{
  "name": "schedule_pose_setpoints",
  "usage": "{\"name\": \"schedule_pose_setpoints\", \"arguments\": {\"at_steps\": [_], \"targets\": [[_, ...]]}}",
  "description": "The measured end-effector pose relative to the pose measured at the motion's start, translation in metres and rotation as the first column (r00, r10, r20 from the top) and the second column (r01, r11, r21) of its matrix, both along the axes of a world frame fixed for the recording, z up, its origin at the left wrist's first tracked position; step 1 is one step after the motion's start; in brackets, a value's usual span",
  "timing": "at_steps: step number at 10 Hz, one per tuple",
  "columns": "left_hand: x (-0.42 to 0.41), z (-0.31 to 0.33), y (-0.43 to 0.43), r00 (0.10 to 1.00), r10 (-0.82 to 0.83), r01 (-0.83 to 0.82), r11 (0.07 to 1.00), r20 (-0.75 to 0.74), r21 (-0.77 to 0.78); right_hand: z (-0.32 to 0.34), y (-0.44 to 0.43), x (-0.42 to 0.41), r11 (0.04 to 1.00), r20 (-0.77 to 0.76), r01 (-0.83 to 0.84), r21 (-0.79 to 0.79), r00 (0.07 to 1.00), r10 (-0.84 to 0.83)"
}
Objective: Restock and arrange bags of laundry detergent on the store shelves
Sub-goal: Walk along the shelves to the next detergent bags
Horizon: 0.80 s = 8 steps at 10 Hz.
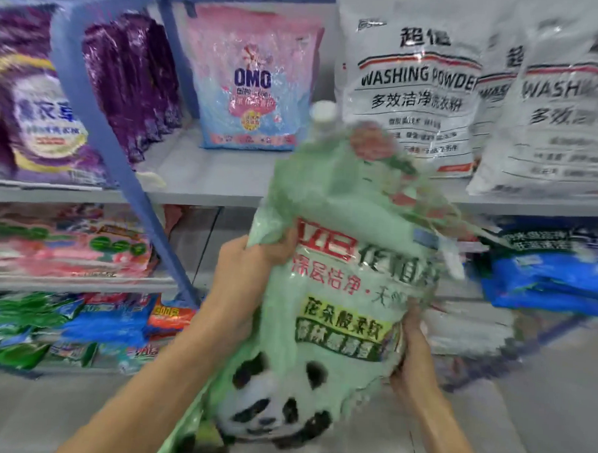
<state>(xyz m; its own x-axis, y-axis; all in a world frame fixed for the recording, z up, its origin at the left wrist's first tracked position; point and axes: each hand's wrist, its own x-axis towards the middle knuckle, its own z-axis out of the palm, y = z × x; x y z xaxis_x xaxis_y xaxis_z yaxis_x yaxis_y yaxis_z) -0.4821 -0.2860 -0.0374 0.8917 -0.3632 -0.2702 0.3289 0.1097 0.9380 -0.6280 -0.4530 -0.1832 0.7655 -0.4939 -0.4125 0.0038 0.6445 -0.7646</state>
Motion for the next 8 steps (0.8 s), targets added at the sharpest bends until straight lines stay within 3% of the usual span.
{"name": "schedule_pose_setpoints", "arguments": {"at_steps": [1, 2, 3, 4, 5, 7, 8], "targets": [[0.001, 0.006, 0.016, 0.981, -0.035, 0.036, 0.999, -0.193, -0.002, 0.054, 0.004, 0.009, 0.994, -0.077, 0.004, -0.11, 0.997, -0.013], [-0.002, 0.013, 0.035, 0.969, -0.078, 0.071, 0.997, -0.235, -0.04, 0.059, 0.006, -0.008, 0.994, -0.098, -0.086, -0.061, 0.992, 0.08], [-0.025, 0.0, 0.057, 0.974, -0.101, 0.102, 0.995, -0.201, -0.005, 0.073, 0.008, -0.011, 0.995, -0.114, -0.074, -0.066, 0.991, 0.067], [-0.033, -0.027, 0.078, 0.943, -0.278, 0.273, 0.96, -0.185, -0.055, 0.08, 0.009, -0.013, 0.975, -0.173, -0.159, -0.152, 0.976, 0.132], [-0.034, -0.041, 0.089, 0.923, -0.294, 0.322, 0.943, -0.246, 0.081, 0.082, 0.003, -0.018, 0.941, -0.17, -0.242, -0.238, 0.964, 0.205], [-0.014, -0.066, 0.102, 0.913, -0.318, 0.34, 0.939, -0.258, 0.047, 0.056, 0.004, -0.029, 0.927, -0.133, -0.352, -0.131, 0.932, 0.336], [-0.003, -0.071, 0.098, 0.915, -0.32, 0.351, 0.932, -0.245, 0.095, 0.038, 0.009, -0.018, 0.963, -0.09, -0.233, -0.134, 0.971, 0.222]]}}
